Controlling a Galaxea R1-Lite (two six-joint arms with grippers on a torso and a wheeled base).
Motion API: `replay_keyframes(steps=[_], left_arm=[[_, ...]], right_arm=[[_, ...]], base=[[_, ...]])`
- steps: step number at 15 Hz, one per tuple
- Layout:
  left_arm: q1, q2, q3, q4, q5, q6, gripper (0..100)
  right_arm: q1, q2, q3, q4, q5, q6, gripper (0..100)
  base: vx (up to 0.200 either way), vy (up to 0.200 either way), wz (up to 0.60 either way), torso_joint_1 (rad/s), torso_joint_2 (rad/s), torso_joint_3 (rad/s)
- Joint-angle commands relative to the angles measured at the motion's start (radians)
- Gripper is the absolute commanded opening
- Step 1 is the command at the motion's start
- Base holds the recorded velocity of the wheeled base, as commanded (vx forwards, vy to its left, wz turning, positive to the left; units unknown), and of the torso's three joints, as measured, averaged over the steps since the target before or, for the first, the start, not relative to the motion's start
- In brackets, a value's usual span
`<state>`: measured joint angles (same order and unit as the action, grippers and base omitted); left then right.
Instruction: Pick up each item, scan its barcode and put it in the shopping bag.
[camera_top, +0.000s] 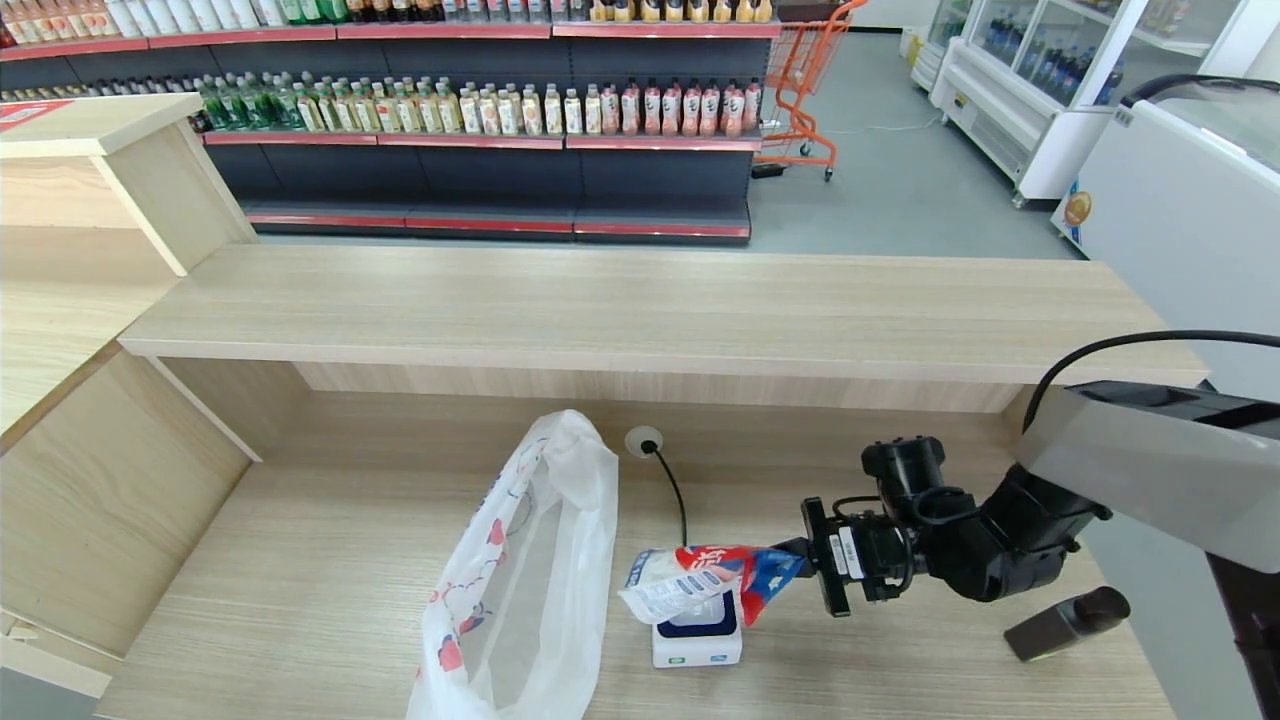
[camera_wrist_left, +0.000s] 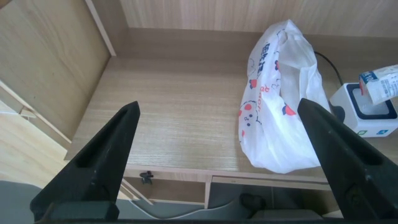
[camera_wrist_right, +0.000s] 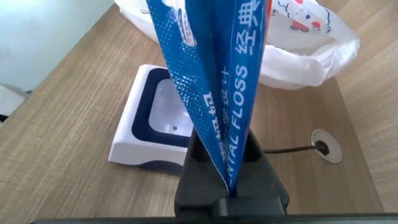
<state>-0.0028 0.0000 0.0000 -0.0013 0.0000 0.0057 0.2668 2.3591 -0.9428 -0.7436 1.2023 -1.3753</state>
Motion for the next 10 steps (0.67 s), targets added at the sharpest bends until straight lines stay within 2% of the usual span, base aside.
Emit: replay_keyframes(steps=[1, 10], left_arm=[[0.000, 0.002, 0.000, 0.000, 0.000, 0.000, 100], [0.000, 0.002, 0.000, 0.000, 0.000, 0.000, 100]], right_arm=[[0.025, 0.045, -0.048, 0.000, -0.003, -0.002, 0], [0.031, 0.060, -0.065, 0.001, -0.037, -0.037, 0]], base=[[0.000, 0.000, 0.00, 0.000, 0.00, 0.000], [0.000, 0.000, 0.00, 0.000, 0.00, 0.000]])
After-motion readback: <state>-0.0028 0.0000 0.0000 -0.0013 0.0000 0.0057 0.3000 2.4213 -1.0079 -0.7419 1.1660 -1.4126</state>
